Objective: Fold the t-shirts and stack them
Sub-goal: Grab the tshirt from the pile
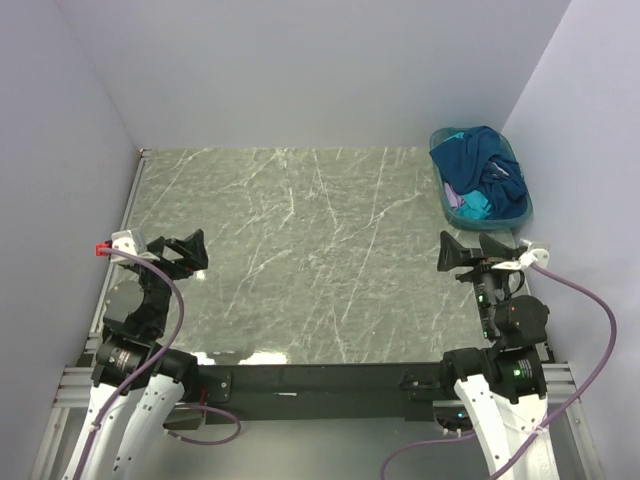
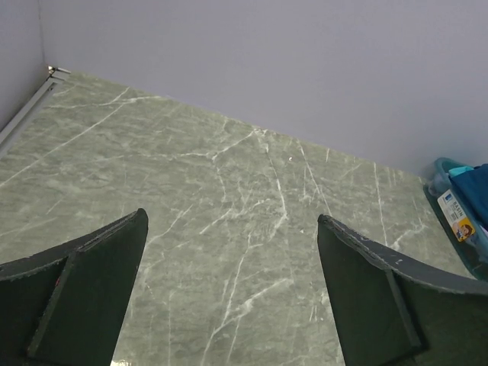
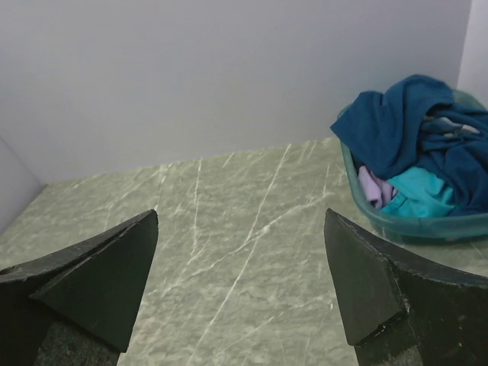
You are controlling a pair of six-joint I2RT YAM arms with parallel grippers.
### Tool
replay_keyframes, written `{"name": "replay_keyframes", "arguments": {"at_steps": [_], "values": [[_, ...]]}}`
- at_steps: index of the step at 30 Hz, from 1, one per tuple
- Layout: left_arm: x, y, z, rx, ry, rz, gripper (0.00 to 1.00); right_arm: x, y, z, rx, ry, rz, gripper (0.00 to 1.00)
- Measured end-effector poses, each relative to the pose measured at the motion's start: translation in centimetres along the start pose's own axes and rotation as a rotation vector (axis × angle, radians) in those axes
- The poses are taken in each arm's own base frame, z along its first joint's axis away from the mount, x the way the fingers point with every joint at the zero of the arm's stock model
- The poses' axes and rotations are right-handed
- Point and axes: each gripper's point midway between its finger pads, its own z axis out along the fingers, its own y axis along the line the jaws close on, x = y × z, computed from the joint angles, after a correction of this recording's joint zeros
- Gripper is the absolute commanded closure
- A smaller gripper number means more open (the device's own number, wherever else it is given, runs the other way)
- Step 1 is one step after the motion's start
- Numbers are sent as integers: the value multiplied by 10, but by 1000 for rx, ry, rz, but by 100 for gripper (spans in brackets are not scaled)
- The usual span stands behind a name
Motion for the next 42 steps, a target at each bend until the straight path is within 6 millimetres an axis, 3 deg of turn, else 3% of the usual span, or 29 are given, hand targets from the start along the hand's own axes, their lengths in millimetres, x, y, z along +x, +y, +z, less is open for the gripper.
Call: {"name": "replay_keyframes", "arguments": {"at_steps": [7, 11, 14, 17, 19, 22, 25, 28, 31, 38, 42], "values": [[7, 0, 4, -6, 28, -4, 1, 24, 10, 20, -24, 125, 77, 4], [9, -3, 4, 9, 30, -21, 1, 49, 15, 45, 1, 254, 194, 0], [8, -3, 3, 12, 24, -28, 1, 63, 18, 69, 42, 357, 255, 0], [5, -6, 0, 30, 13, -35, 1, 61, 18, 105, 98, 424, 296, 0], [3, -10, -2, 49, 3, -40, 1, 56, 13, 134, 143, 447, 326, 6], [0, -13, -5, 66, -5, -45, 1, 45, -15, 177, 237, 434, 386, 11], [0, -14, -6, 75, -9, -47, 1, 42, -61, 206, 353, 402, 455, 15], [3, -13, -6, 75, -6, -46, 1, 56, -104, 222, 458, 401, 502, 16], [4, -13, -5, 74, -3, -45, 1, 76, -135, 237, 528, 425, 513, 16], [2, -15, -5, 83, -10, -44, 1, 135, -187, 248, 631, 515, 515, 20], [1, -17, -5, 93, -14, -44, 1, 150, -208, 248, 657, 524, 503, 22]]}}
